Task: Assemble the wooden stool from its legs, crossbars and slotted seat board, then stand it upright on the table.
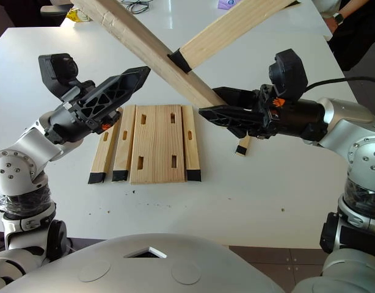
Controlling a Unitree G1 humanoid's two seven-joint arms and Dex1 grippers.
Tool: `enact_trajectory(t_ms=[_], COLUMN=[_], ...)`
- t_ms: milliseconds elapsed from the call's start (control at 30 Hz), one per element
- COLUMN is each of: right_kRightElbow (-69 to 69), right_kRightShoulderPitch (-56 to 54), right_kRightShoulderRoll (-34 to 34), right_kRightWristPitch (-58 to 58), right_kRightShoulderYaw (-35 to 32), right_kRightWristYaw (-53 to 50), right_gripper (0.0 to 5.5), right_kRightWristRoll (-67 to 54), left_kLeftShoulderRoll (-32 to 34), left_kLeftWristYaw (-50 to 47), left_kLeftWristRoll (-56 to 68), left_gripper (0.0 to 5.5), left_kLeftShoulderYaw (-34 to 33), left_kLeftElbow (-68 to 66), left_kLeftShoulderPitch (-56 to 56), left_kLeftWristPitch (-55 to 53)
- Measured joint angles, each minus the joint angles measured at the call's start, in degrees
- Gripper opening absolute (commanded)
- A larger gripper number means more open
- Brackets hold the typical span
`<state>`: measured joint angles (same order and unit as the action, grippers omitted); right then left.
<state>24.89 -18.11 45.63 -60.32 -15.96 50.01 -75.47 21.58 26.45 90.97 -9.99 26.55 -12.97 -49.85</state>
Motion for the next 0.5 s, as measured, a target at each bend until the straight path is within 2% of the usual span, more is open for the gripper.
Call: enact_trajectory(t_ms=[500], right_kRightElbow=[0.4], right_kRightShoulderPitch=[-0.9], right_kRightShoulderRoll=[0.9], right_kRightWristPitch=[-0.4], right_kRightShoulderYaw=[4.6], right_kRightWristYaw=[1.7], right_gripper=[2.06], right_kRightWristRoll=[-0.1], left_kLeftShoulderRoll=[0.4], left_kLeftWristYaw=[0.1], left_kLeftWristRoll=[0.0], left_gripper=[3.46], left_kLeftShoulderYaw=[2.3], left_kLeftElbow=[1.5], left_kLeftShoulderPitch=[0.1], left_kLeftWristPitch=[2.1])
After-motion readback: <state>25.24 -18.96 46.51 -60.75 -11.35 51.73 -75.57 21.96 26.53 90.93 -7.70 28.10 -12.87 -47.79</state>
